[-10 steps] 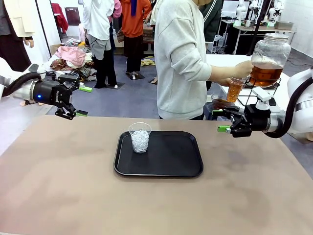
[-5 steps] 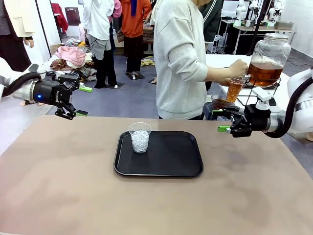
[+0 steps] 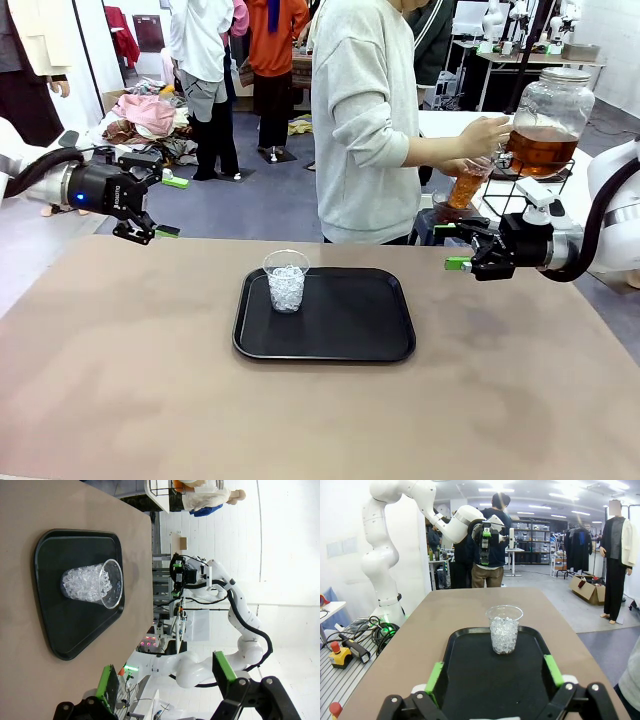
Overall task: Pour the drink into the iced cup.
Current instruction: Pick up the iced cup indicated by the human and present it to them.
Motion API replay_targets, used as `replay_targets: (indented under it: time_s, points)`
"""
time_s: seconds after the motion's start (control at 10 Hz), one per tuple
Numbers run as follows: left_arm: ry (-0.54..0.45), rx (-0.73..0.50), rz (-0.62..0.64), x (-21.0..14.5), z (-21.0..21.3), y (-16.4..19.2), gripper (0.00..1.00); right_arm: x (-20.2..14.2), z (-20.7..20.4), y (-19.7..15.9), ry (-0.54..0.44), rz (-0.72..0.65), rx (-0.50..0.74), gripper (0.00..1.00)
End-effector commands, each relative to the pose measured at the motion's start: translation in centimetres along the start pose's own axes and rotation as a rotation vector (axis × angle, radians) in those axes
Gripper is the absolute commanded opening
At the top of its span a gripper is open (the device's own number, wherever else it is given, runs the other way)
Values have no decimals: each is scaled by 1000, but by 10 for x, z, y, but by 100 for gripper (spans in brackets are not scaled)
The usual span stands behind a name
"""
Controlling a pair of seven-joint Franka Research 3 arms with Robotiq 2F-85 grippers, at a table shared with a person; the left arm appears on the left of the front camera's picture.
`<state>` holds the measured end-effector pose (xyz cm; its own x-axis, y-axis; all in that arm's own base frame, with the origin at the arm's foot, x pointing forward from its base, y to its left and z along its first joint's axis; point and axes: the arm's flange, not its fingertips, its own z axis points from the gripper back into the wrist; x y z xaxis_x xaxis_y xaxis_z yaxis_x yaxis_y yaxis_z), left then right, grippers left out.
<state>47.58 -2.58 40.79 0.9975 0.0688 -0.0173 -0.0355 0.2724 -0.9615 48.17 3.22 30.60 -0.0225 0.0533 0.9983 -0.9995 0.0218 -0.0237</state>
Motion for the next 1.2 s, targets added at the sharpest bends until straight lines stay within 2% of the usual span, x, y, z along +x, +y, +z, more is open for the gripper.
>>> replay_targets:
  time_s: [0.0,1.1]
  points:
    - [0,-2,-1,-1,0,-1,100,3,-2,-4,6,-3,3,100]
    - [0,-2,-1,-1,0,-1,100,3,-2,-4,6,-3,3,100]
